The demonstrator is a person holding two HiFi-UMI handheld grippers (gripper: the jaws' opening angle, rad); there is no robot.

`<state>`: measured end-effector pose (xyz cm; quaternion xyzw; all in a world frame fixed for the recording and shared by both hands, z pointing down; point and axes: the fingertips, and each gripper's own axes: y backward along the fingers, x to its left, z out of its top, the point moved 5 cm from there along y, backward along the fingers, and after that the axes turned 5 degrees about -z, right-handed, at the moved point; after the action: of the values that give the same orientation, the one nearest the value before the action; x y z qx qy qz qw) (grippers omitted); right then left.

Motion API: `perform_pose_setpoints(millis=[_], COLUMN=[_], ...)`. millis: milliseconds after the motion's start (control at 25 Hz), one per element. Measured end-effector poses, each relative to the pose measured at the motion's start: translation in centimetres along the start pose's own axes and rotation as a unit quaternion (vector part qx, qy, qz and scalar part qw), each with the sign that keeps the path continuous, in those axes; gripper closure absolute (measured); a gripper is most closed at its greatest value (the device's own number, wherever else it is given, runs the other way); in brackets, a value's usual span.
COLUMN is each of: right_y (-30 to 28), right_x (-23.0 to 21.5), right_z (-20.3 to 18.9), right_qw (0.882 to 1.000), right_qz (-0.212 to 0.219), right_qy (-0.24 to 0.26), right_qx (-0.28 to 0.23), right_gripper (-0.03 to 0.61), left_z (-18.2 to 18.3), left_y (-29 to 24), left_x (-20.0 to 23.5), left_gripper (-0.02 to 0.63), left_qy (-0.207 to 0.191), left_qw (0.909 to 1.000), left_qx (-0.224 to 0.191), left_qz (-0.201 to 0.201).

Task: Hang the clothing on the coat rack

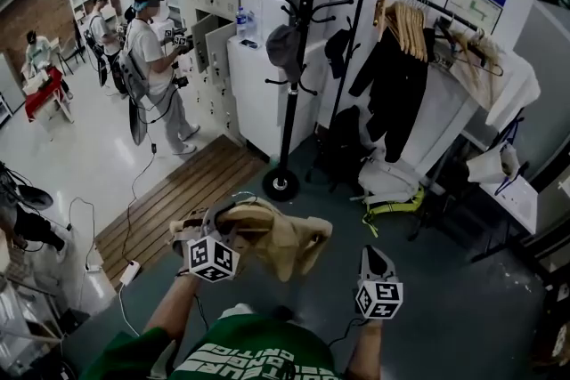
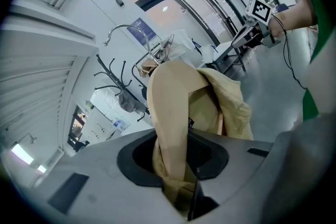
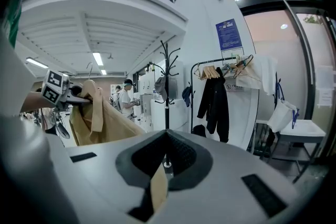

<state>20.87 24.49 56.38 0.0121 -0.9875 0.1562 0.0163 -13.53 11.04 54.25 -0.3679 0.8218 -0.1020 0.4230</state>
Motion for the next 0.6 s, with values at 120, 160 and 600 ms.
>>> perform_pose_setpoints(millis=[120, 160, 600], right_y=[-0.9, -1.1, -2.5], right_x=[-0.4, -0.5, -2.5], right_z=[0.3, 0.3, 0.7], right_qw=[1.000, 1.000, 1.000], right_qz=[0.006, 0.008, 0.014], right_qy=[0.002, 0.004, 0.012], right_qx=[-0.002, -0.002, 0.008], right_gripper=[0.571, 0.571, 0.571], left_z=[0.2, 0.3, 1.9], left_y=[-0.8, -1.1, -3.6], left_x=[0.5, 0.7, 2.2], left_gripper=[0.512, 0.512, 0.512], left_qy=[0.011, 0.014, 0.023], left_qw=[0.9999, 0.9999, 0.9996], left_qx=[0.005, 0.005, 0.006], left_qz=[0.005, 0.007, 0.014])
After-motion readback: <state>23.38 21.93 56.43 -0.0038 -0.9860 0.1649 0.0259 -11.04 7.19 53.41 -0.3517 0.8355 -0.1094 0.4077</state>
